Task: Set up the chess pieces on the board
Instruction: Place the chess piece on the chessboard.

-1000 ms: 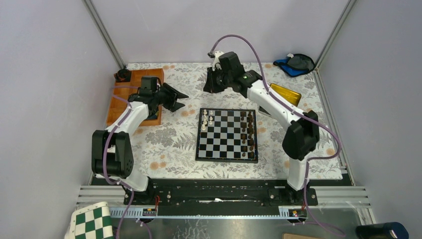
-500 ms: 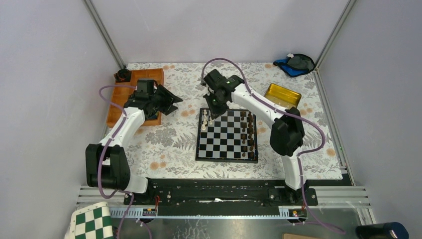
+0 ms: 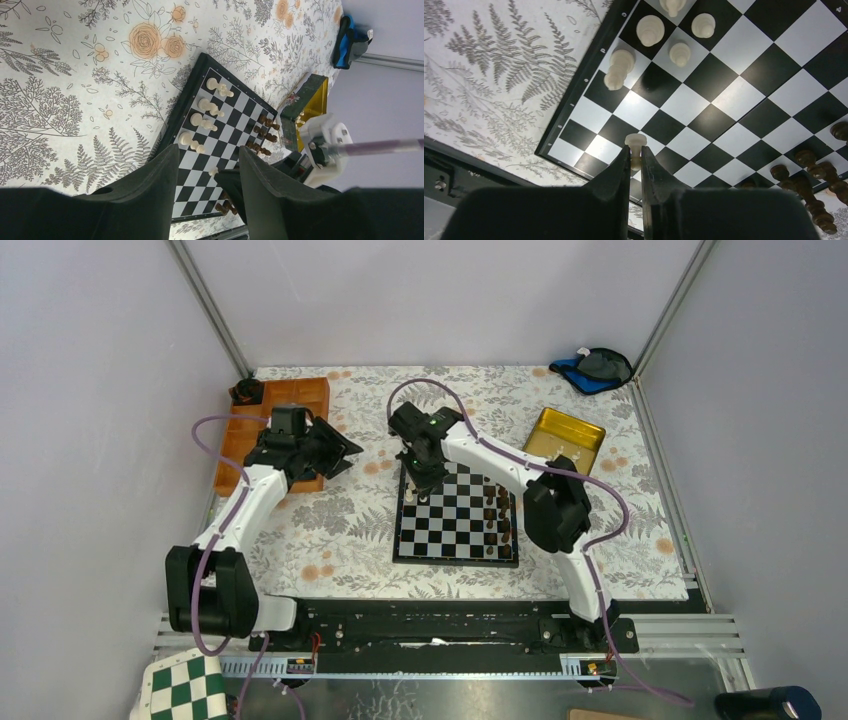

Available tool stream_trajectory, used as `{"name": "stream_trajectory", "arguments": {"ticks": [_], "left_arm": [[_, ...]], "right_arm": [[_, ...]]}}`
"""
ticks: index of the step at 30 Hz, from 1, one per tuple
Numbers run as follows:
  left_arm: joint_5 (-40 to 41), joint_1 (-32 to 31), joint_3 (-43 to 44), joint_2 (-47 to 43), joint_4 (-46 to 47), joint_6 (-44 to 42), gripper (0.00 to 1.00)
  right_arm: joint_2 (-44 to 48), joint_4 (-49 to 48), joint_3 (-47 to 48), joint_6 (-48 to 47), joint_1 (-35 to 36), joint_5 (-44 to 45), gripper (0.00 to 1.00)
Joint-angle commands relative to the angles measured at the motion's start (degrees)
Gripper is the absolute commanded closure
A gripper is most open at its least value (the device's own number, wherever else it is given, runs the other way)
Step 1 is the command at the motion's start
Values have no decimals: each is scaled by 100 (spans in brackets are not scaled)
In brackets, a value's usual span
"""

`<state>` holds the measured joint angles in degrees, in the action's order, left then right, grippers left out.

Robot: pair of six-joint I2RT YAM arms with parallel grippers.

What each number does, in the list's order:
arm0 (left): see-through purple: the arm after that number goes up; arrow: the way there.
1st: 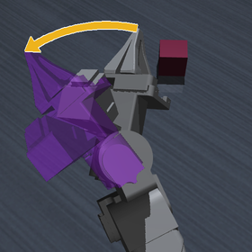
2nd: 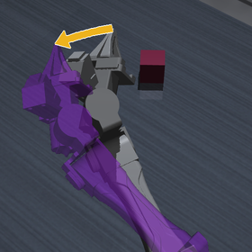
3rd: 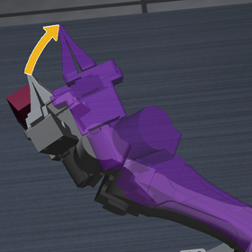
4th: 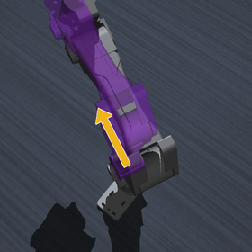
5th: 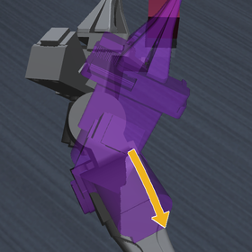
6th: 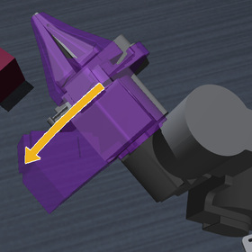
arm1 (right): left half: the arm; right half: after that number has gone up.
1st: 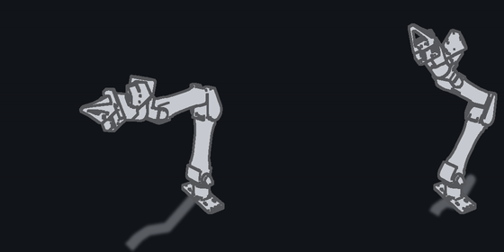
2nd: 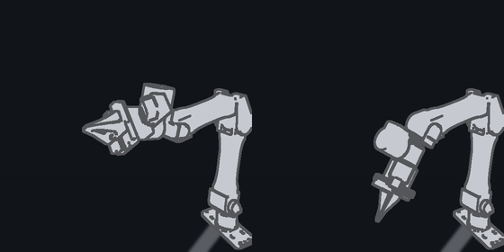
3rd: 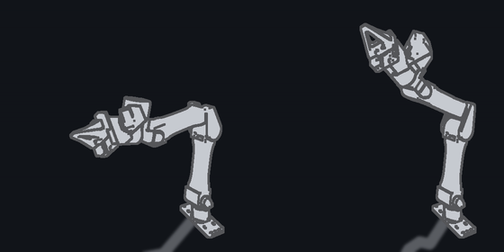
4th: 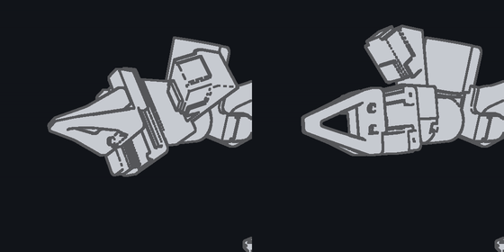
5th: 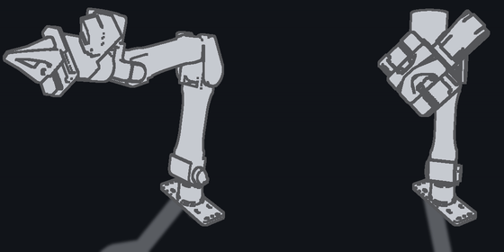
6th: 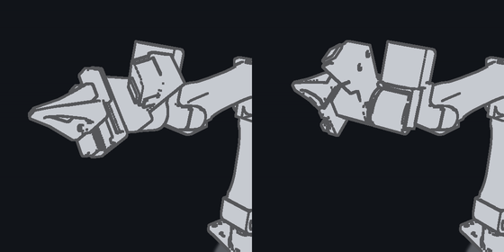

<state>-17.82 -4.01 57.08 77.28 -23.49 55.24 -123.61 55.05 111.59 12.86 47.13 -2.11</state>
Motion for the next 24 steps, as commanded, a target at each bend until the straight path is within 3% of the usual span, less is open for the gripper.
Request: {"name": "stream_trajectory", "arguments": {"ticks": [1,24], "left_arm": [[147,14,-63,-192,-59,-202,45],[166,14,-141,-169,-111,-305,45]], "right_arm": [[-128,136,282,-11,34,327,100],[-802,182,772,-56,-62,655,100]]}}
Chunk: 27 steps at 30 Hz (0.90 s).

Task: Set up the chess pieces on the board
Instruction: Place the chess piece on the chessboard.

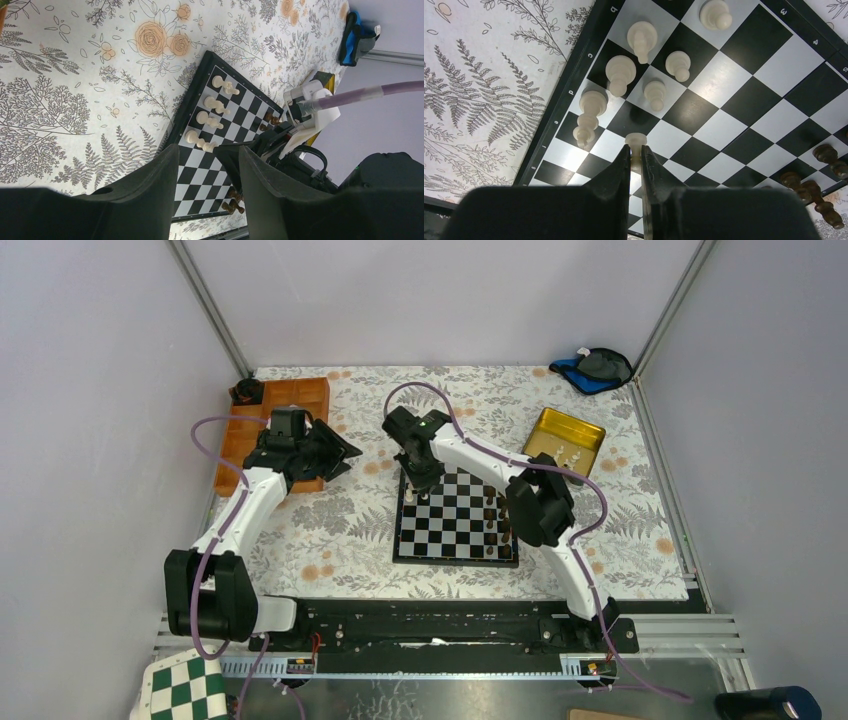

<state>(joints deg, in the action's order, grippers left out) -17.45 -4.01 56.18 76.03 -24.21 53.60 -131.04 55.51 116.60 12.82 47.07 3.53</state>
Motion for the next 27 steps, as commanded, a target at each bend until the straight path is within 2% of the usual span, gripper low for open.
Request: {"name": "stream_trajectory", "arguments": {"ticks": [1,27], "left_arm": [[130,14,-54,-45,-38,-138,45],[155,17,-50,15,-40,-120,45]], "right_arm": [[-73,136,275,-51,-57,86,100],[-352,174,475,-122,-105,-43,99]]}}
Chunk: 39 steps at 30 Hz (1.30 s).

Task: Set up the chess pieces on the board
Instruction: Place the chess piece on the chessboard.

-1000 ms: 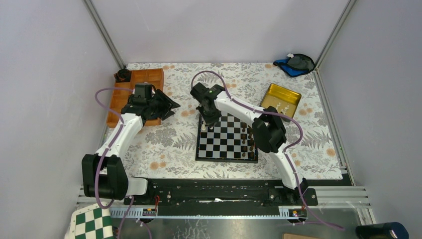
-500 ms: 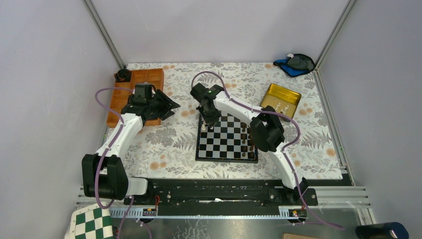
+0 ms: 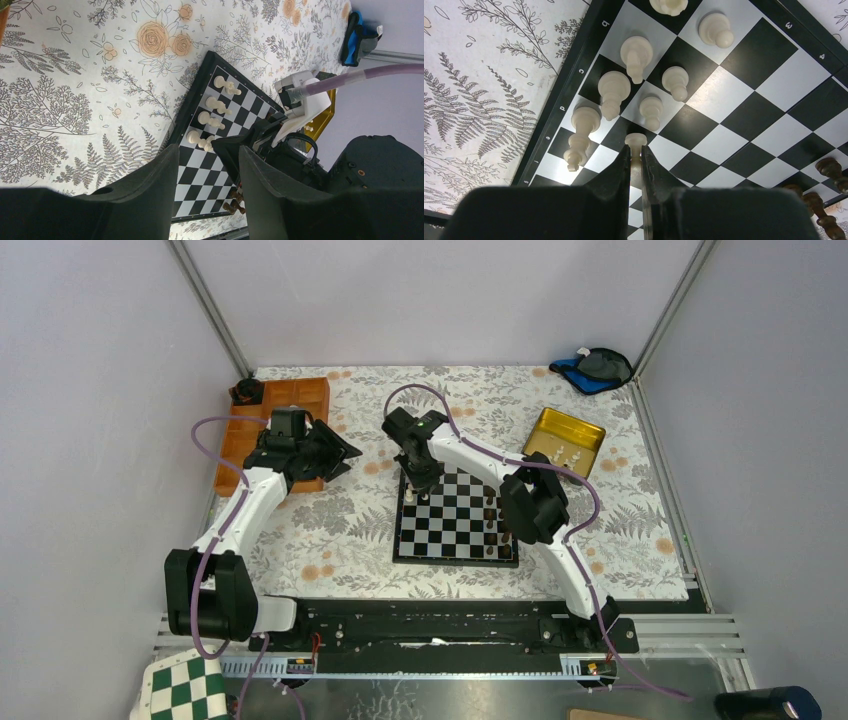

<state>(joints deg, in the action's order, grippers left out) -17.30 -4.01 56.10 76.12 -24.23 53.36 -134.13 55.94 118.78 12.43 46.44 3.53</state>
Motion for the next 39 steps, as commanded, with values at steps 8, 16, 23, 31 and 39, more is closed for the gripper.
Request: {"name": "stream_trajectory", "arguments": {"ticks": [8,16,23,31,39], "left_arm": [[123,15,-13,51,-31,-85,46],[107,14,23,93,-33,-66,45],[107,14,24,114,-31,-59,45],[96,19,0,107,-23,-54,46],[42,15,-72,109,19,-44,45]], "right_arm": [[-36,161,268,-96,-44,-144,97],[-22,263,321,-97,-30,-227,100],[-35,325,328,-109,-29,-279,100],[-59,291,253,-91,-34,-329,97],[-37,201,142,-74,-32,-335,84]]}}
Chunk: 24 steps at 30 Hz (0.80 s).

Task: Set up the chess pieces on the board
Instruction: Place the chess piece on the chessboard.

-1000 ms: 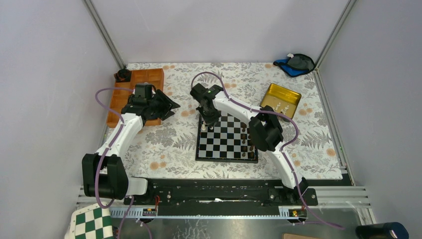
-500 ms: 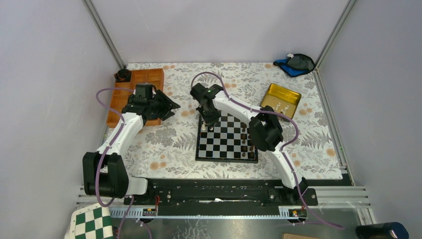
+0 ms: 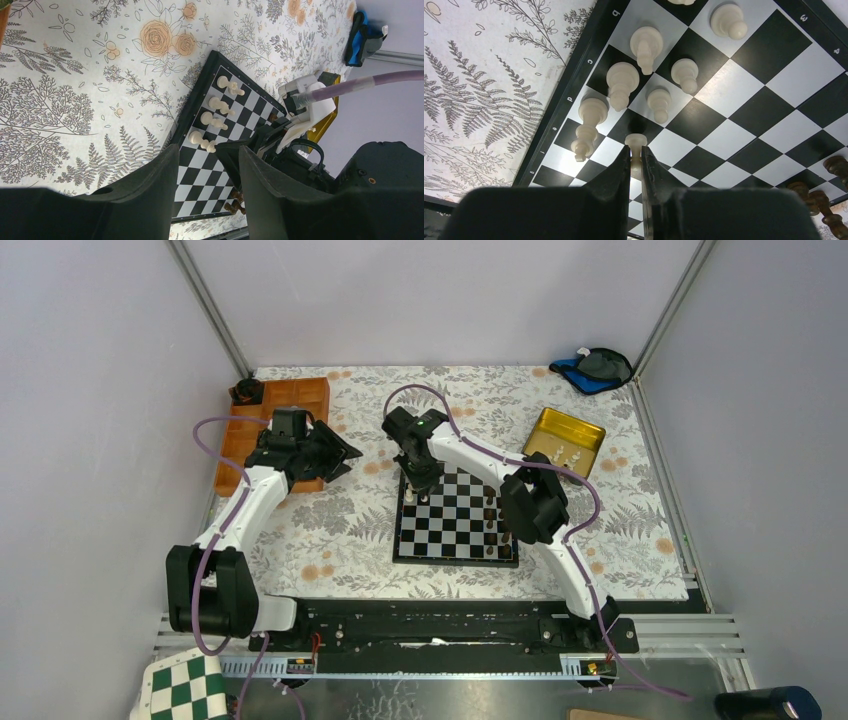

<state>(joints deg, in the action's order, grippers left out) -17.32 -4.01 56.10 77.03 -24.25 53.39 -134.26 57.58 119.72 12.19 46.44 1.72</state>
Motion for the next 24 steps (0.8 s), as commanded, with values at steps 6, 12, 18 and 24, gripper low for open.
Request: {"name": "stream_trajectory", "arguments": {"ticks": [6,12,18,24], "left_arm": [[27,14,-99,-3,39,-45,45],[10,14,-133,-13,43,-39,45],[9,19,-134,-29,45,-32,45],[26,14,-115,-74,45,-35,45]], "right_arm": [[-31,-19,7,-36,-28,-163,78],[-24,-56,-22,-36,-35,-137,72],[58,-105,-12,-30,-31,-93,70],[287,-61,138,-34,-25,4,69]]}}
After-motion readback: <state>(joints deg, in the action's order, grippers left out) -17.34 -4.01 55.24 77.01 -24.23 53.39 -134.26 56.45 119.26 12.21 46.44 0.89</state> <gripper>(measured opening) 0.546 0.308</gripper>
